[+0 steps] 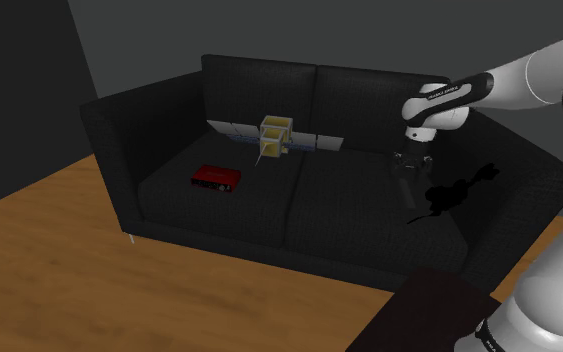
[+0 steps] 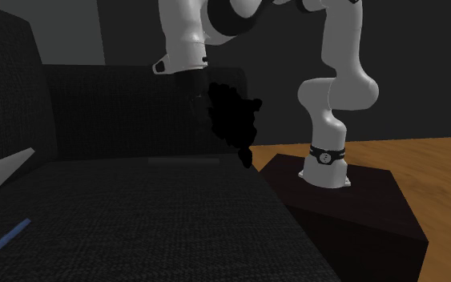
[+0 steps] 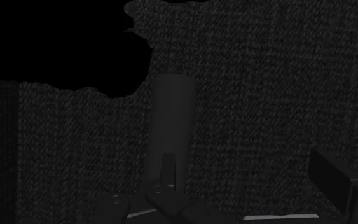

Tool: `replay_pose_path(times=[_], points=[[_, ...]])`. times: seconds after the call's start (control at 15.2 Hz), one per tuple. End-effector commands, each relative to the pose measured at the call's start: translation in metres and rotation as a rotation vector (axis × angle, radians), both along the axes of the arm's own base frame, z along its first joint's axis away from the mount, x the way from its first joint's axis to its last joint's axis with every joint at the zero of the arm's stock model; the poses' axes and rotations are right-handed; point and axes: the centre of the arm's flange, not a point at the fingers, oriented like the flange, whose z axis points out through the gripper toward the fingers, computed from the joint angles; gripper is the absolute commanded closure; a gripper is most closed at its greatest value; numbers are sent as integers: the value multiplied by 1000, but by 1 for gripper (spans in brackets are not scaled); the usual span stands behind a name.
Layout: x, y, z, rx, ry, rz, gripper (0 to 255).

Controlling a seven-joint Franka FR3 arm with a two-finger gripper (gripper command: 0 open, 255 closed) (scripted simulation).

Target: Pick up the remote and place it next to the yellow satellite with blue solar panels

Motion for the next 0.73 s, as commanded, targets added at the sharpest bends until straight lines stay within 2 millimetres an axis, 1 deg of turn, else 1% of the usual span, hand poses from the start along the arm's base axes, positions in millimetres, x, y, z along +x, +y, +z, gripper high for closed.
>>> replay_pose_path(times=[0.0,0.2,0.26,0.66], points=[[-1,-24,-14,0,15,-58,0],[-8,-56,-37,0,35,-144,0],[-9,-61,-40,0,39,-158,0],[-12,-57,-72,0,39,-158,0]])
